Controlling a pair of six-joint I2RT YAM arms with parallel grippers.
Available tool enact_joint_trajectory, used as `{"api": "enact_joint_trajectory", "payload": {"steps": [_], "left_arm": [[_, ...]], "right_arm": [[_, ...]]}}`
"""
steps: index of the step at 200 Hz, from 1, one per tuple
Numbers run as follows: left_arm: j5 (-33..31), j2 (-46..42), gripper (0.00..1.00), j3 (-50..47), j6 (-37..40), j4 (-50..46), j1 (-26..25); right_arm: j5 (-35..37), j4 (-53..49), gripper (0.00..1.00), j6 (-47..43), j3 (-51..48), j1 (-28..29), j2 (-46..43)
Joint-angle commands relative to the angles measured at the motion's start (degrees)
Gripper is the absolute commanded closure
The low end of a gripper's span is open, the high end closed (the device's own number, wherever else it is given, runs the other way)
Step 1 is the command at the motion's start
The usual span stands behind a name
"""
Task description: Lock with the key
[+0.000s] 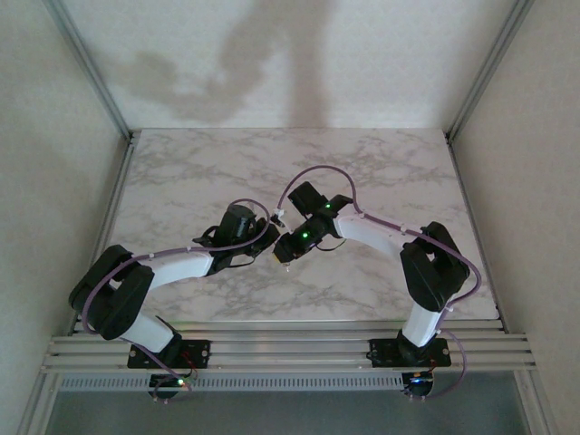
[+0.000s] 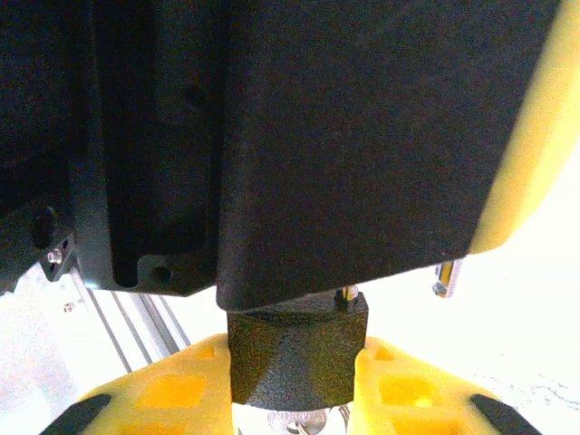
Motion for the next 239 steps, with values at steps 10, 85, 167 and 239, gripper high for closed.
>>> {"api": "enact_joint_trajectory", "payload": {"steps": [10, 85, 167, 239], "left_arm": [[2.31, -0.72, 1.00, 1.01, -0.36, 1.04, -1.31], [3.26, -1.98, 0.81, 0.57, -0.09, 1.43, -1.85], [2.01, -2.29, 0.88, 1.17, 1.25, -0.80, -2.04], [0.44, -1.36, 0.95, 2.51, 2.65, -3.51, -1.34]], "right_arm": [[1.05, 2.19, 0.80, 0.03, -0.36, 0.54, -2.51], [0.97, 2.56, 0.81, 0.38, -0.36, 0.39, -3.22], [0.42, 2.46, 0.81, 0.29, -0.75, 0.37, -3.85], [-0.37, 2.77, 0.81, 0.03, -1.43, 0.38, -4.45]]}}
